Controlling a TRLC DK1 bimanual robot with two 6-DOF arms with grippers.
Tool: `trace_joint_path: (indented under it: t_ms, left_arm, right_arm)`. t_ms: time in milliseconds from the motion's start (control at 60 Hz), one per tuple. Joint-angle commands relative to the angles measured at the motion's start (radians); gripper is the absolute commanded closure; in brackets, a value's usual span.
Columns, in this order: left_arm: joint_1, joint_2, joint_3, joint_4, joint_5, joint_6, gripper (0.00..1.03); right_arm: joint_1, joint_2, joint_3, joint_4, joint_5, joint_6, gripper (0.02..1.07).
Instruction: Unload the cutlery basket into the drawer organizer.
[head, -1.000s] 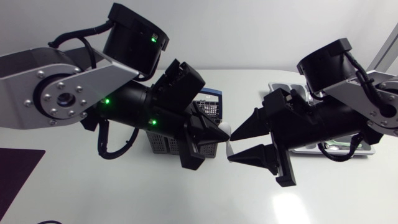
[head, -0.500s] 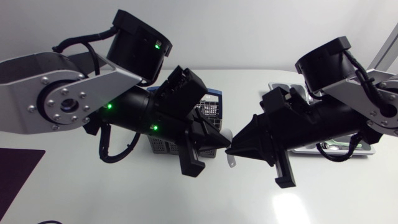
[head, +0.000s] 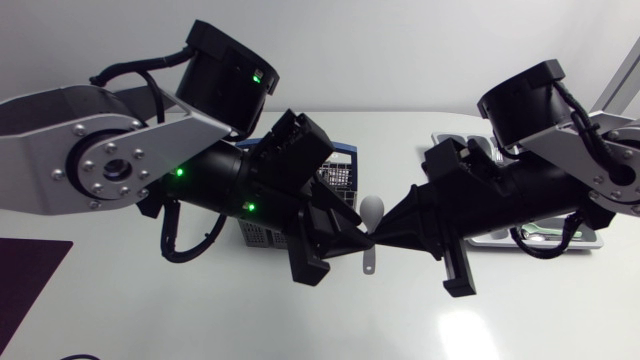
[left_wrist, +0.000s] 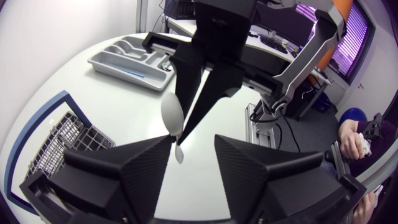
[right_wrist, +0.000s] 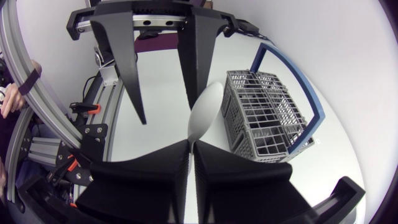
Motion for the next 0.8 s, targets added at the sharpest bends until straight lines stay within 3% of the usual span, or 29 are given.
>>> trace_joint_path:
  t_ms: [0,183,317,783]
  left_arm:
    - [0.013,0.022,0.016,-0.021,-0.006,0.003,0.31]
    - [0.048,0.032,0.061,-0.075,-0.072,0.006,0.21]
    - [0.062,0.042,0.078,-0.095,-0.177,0.003,0.17]
    - [0.134,0.082,0.113,-0.129,-0.426,-0.046,0.14]
  right_arm:
    - [-0.022,0.014,-0.002,0.003,0.003,0.023,1.01]
    - [-0.094,0.011,-0.013,0.003,0.003,0.003,1.01]
    - [-0.198,0.021,-0.012,-0.026,0.006,-0.064,1.01]
    - [-0.549,0.095,0.036,-0.121,0.083,-0.36,1.01]
